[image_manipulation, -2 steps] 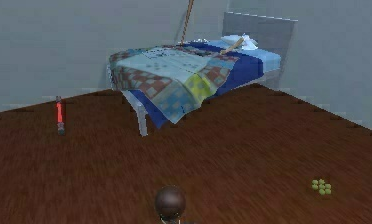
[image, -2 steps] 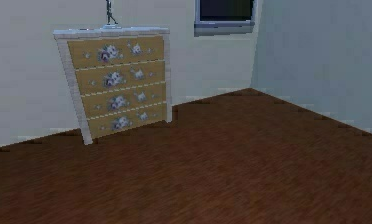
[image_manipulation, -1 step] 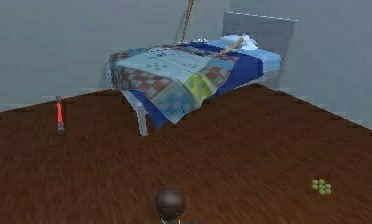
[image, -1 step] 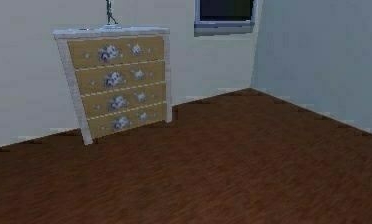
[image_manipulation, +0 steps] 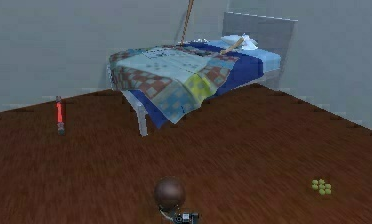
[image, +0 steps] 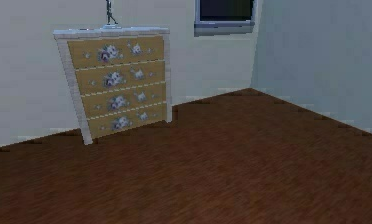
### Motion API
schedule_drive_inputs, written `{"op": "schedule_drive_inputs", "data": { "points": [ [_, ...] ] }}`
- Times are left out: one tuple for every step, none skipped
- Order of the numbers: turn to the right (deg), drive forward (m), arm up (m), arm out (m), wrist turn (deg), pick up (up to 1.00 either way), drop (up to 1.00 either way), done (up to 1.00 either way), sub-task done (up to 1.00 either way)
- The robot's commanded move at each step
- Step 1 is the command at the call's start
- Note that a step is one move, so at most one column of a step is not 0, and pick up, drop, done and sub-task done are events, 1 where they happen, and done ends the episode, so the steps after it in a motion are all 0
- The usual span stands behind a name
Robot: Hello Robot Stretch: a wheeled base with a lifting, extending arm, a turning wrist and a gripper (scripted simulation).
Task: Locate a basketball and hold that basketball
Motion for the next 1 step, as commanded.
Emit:
{"op": "schedule_drive_inputs", "data": {
  "points": [
    [0.0, 0.0, 0.0, 0.0, 0.0, 0.0, 0.0, 1.0, 0.0]
  ]
}}
